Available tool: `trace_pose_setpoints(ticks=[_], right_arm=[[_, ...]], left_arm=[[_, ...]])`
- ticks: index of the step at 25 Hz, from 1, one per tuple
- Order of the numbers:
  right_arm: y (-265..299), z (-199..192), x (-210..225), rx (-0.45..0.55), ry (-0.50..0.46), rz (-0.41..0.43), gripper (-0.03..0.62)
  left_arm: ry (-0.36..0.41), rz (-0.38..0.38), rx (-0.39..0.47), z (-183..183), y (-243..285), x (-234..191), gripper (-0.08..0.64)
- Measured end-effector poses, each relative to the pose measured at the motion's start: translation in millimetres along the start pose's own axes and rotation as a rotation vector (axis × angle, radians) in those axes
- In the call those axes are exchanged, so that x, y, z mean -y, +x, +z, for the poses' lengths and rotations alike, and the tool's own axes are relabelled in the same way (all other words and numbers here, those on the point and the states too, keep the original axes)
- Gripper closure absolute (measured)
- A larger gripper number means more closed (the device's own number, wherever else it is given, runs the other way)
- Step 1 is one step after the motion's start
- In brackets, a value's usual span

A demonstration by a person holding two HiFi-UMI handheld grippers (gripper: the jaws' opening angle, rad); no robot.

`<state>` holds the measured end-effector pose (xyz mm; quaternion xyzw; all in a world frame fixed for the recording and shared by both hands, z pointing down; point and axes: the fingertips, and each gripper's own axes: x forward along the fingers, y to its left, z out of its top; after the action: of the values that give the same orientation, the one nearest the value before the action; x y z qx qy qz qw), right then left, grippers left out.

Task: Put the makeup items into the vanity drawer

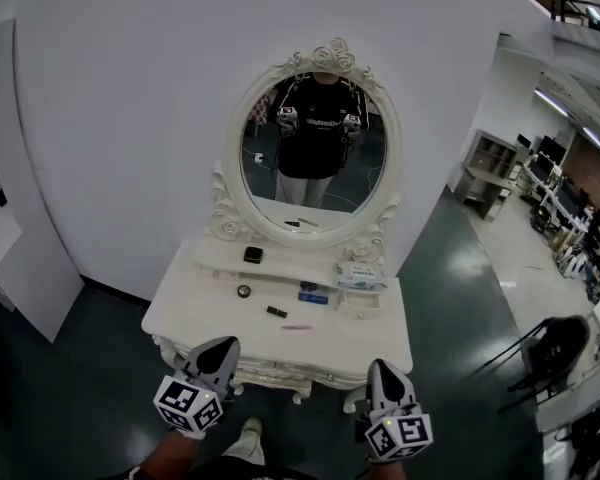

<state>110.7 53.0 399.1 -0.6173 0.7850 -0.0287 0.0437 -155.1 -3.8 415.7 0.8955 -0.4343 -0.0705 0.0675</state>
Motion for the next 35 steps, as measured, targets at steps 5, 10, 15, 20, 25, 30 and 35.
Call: trace_pose_setpoints(ticks=[5,10,15,20,25,30,35], right_arm=[[37.1,1.2,12.4,0.006,-0.009,-0.014,0.589],[74.5,-1.0,25.4,0.009,0.005,-0.032,0.589],[107.1,0.7,31.5,-0.003,0.005,-0.051,0.589],[135.4,7.8,40.4,0.002,0.003,-0.079,0.589],[157.5,14.7,43.6,0.009,-0.007,-0.103,0.589],[174.2,15.2,44.1,0.013,-0.007,-0.130,0.589],[184.5,8.6,44.8,0.007,-0.006,-0.152,0.589]], left_arm=[[0.008,-0.015,-0.008,-0.3,33.1,-19.3,0.554],[0.010,-0.023,-0.014,1.3,66.0,-43.0,0.554],[0.021,-0.046,-0.016,7.2,96.4,-62.4,0.555],[0.018,-0.082,-0.022,11.1,125.8,-76.2,0.554],[0.038,-0.132,-0.014,19.1,153.9,-84.6,0.554],[0.049,-0.177,-0.023,20.3,177.7,-92.5,0.554],[0.056,-0.217,-0.036,12.9,194.4,-97.5,0.554]])
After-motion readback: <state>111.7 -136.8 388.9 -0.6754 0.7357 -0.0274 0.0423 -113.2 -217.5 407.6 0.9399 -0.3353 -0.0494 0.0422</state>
